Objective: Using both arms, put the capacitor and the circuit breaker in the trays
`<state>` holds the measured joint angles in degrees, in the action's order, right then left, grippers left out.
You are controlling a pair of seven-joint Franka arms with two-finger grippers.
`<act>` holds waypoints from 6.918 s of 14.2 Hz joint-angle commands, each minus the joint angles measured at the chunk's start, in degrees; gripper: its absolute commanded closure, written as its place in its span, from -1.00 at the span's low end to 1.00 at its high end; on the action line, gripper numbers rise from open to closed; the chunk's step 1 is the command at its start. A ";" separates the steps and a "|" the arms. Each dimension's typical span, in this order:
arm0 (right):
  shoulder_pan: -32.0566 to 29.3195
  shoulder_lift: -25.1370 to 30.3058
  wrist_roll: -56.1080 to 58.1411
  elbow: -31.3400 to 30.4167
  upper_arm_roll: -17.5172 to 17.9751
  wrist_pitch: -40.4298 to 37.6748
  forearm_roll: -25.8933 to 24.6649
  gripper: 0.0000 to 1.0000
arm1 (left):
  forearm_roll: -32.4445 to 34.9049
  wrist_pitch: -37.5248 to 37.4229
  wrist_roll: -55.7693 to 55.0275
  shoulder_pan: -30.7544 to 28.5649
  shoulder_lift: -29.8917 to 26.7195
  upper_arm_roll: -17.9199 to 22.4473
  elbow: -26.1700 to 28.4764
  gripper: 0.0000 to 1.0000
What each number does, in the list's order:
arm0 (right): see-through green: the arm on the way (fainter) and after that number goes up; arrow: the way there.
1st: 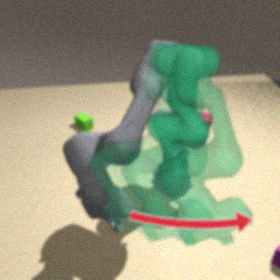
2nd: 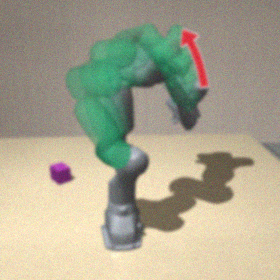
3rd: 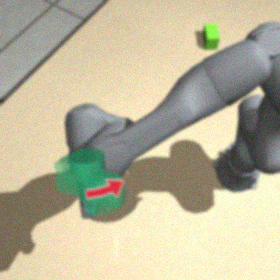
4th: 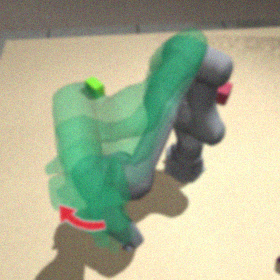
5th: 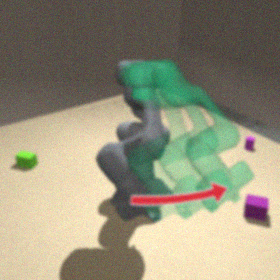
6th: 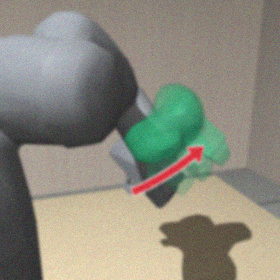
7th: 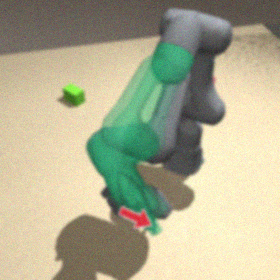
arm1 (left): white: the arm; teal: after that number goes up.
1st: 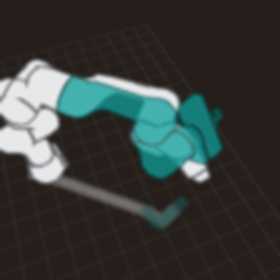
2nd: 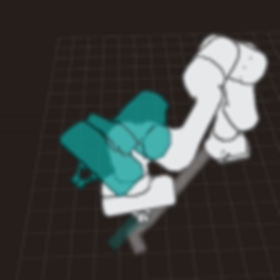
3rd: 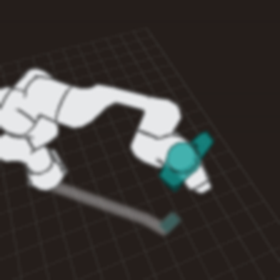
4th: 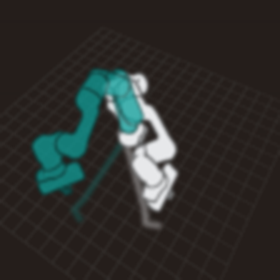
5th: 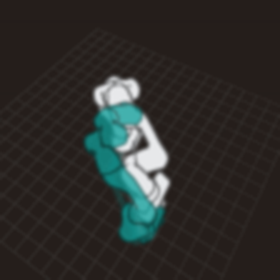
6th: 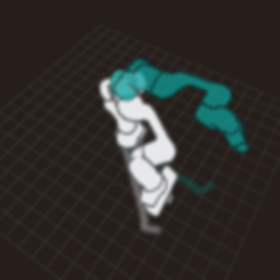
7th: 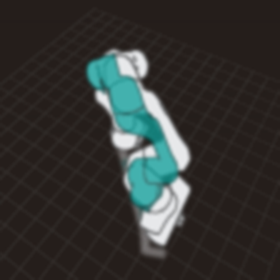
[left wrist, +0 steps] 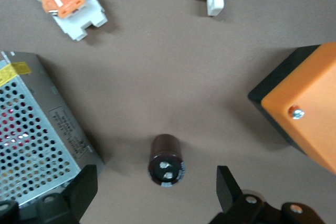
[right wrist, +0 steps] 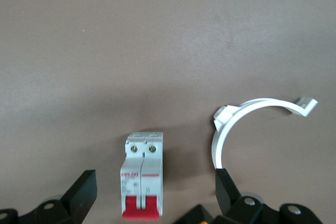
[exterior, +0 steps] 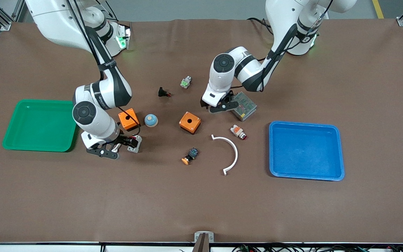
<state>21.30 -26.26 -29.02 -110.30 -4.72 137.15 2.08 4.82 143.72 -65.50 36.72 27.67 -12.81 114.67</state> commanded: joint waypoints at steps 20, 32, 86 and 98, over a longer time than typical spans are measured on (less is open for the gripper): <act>3.05 -2.74 -5.08 -2.90 -0.47 4.36 0.82 0.96 | 1.33 0.69 -1.38 0.29 4.24 0.16 -2.70 0.57; -15.82 12.62 20.35 -1.04 -0.91 -15.86 0.47 1.00 | -0.60 -29.18 18.61 -16.47 -7.80 0.07 -13.33 0.56; -20.86 17.47 33.69 18.79 -0.38 -46.96 -1.56 -1.00 | -7.64 -48.85 59.87 -44.62 -29.78 0.86 -18.31 -1.00; -19.89 15.89 32.44 26.18 -0.82 -51.54 -1.90 -1.00 | -7.28 -54.77 61.11 -45.07 -28.81 0.68 -26.16 -1.00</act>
<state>1.96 -9.65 4.06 -87.19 -5.51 86.78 -0.18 -1.96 90.22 -5.57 -8.00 -1.89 -11.82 90.27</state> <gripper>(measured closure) 0.000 0.000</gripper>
